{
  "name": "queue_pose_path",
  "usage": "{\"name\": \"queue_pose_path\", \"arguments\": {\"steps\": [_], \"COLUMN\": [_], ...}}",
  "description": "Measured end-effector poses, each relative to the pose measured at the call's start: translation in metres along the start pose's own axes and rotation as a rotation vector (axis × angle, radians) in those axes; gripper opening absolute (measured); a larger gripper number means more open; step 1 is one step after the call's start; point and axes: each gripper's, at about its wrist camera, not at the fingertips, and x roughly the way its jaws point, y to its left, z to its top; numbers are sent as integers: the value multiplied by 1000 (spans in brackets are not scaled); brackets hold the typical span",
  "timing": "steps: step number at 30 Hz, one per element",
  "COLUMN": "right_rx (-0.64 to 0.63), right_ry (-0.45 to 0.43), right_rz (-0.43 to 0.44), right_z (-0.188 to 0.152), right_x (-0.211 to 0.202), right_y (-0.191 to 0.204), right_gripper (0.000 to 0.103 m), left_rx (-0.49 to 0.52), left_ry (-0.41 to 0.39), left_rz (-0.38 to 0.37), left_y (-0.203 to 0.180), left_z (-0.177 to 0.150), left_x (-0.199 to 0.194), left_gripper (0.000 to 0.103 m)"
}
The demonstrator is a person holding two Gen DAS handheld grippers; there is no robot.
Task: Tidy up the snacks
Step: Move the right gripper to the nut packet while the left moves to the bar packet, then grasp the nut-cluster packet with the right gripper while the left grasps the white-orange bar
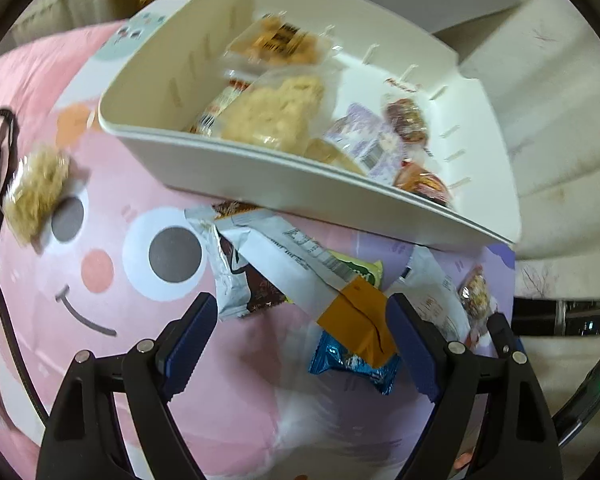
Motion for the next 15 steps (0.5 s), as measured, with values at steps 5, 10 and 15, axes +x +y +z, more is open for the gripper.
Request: {"name": "queue_pose_path", "arguments": {"steps": [5,10,15], "right_rx": [22,42,43], "right_ry": [40,75,106], "right_rz": [14,24,29], "right_z": [1,3,4], "right_x": [20,37,51], "right_y": [-7,-10,-7], "right_gripper": [86,86,86], "left_rx": [-115,-176,-217], "left_ry": [34,71,79], "left_rz": [22,43,99], "left_y": [4,3,-2], "left_z": [6,10,13], "left_x": [18,35,43], "left_gripper": [85,85,82]}}
